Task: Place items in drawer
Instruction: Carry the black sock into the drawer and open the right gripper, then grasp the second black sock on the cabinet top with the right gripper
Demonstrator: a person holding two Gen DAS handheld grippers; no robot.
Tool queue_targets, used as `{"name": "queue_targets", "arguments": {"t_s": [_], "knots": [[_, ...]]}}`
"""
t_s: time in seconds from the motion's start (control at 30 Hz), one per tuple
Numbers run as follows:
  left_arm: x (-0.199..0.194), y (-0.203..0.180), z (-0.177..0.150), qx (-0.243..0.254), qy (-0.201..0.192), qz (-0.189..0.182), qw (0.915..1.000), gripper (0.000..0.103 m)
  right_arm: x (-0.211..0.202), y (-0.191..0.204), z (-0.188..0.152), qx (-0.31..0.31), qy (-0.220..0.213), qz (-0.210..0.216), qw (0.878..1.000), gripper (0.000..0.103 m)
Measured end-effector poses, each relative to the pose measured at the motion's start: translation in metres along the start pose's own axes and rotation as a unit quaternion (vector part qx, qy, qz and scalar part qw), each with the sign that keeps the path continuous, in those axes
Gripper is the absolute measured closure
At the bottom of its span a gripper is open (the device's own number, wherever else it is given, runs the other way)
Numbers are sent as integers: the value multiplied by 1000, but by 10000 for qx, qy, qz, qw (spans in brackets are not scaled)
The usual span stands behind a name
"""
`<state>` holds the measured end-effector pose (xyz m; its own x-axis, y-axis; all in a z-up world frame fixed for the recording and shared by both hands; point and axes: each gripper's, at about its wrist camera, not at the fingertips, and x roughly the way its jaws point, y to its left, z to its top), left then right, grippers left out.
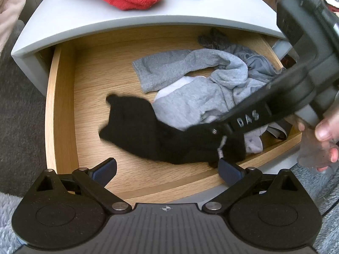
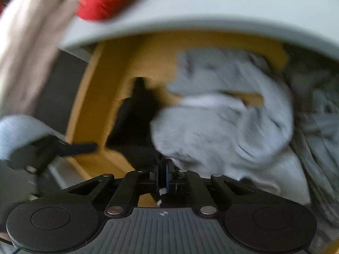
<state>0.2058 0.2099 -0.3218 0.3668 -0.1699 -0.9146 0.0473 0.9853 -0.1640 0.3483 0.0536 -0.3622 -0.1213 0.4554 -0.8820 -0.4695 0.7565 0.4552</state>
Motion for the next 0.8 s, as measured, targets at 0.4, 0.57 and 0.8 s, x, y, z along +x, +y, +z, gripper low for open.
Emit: {"name": "queue_targets", "arguments": {"t_s": [0.4,0.57,0.8], "knots": [[1,-1,-1,73,-31,-30,10000,1,-13,2,-14,-25,43,-783,9969,96],[2,3,-2,-6,-3,-84,10000,1,-58,40,-10,-644,-742,-687,9928,70],[2,4,-1,-7,-18,-111,9999,0,-133,45,-1,-779,-2602,148,9623,59]]}}
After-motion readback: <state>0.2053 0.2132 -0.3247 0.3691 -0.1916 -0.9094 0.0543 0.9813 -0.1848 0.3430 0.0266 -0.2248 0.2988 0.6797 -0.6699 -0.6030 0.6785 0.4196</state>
